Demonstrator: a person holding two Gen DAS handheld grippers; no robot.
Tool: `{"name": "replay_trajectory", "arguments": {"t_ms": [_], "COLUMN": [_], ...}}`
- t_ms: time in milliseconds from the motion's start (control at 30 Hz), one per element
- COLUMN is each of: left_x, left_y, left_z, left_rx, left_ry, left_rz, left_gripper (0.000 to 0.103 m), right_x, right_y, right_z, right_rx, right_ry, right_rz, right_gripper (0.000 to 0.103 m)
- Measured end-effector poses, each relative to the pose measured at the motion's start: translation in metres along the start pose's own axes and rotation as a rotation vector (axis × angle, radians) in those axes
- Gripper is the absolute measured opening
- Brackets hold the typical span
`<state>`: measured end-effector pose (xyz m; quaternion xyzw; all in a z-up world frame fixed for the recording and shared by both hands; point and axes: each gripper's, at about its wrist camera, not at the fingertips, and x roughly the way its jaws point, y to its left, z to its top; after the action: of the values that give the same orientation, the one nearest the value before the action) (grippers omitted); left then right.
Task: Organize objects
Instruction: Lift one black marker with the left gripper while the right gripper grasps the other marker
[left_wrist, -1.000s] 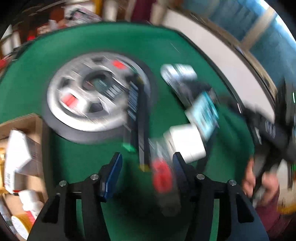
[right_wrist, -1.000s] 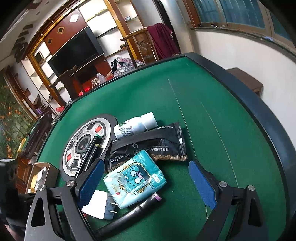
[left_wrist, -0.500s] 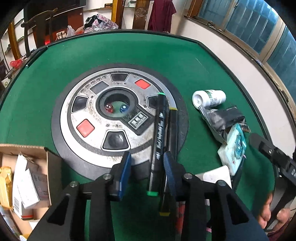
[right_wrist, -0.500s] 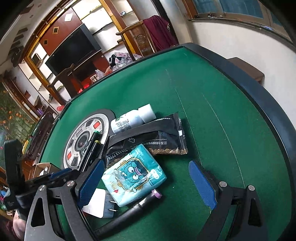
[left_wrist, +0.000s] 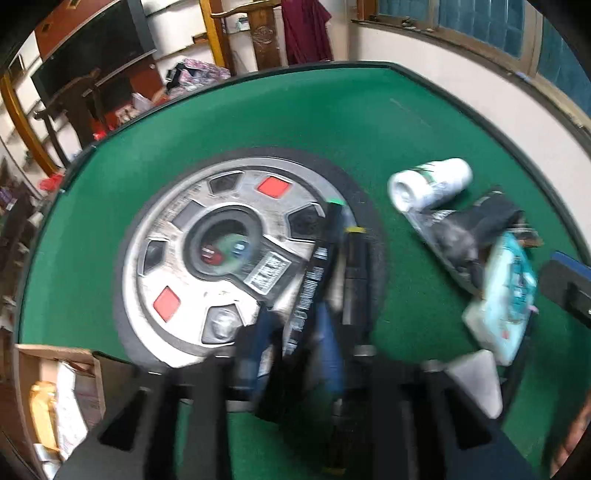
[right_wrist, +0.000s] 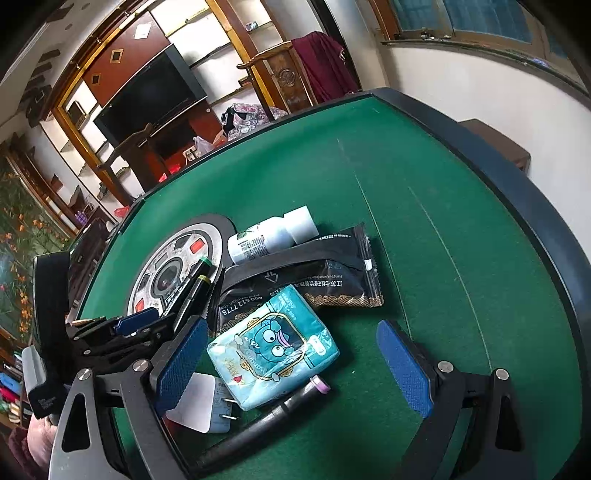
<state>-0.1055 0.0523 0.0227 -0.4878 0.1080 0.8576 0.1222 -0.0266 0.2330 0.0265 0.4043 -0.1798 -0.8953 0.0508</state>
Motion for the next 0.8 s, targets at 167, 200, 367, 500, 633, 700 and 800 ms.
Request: {"name": "replay_trajectory", "arguments": {"t_ms": [167,200,367,500,633,700,800], "left_x": [-0.026,-0.033,-0.092,-0.14,-0.169,-0.177,-0.185], "left_y": [0.004,0.006,0.022,0.038,0.064,0.078,0.096], "left_z": [-0.019,-0.021,-0.054,-0.094,-0.134,-0.151,-0.169], "left_rx": [-0.014,-0.026,-0.086,-0.161,-0.24,-0.279,-0.315], "left_ry": [-0.044,-0.058,-0.162,-0.239,-0.298,-0.315,-0.324], "left_rz": [-0.052,-0.067,-0.133,-0.18,-0.175,-0.17,-0.154], "left_gripper": [0.014,0.014,0.014,0.014,0.014,0.014,0.014], "right_x": [0.001,0.001,0.0,-0.001,-0.004,-0.01,-0.021], "right_y": [0.004,0.006,0.02,0.029,0.044,0.051,0.07], "right_z": [-0.002,-0.002,-0.006,-0.011,-0.019,-0.02,-0.017], "right_rx": [-0.023,-0.033,-0.105,-0.153,-0.223,-0.243,-0.228], "right_ry": [-0.001,-0.004,-0.02,-0.038,-0.072,-0.099,-0.083], "right_rz": [-0.004,-0.006,-0.01,-0.011,-0.026,-0.054,0.004], "right_gripper": [0.095,0.095,0.095,0.095,0.095,0.095,0.095]}}
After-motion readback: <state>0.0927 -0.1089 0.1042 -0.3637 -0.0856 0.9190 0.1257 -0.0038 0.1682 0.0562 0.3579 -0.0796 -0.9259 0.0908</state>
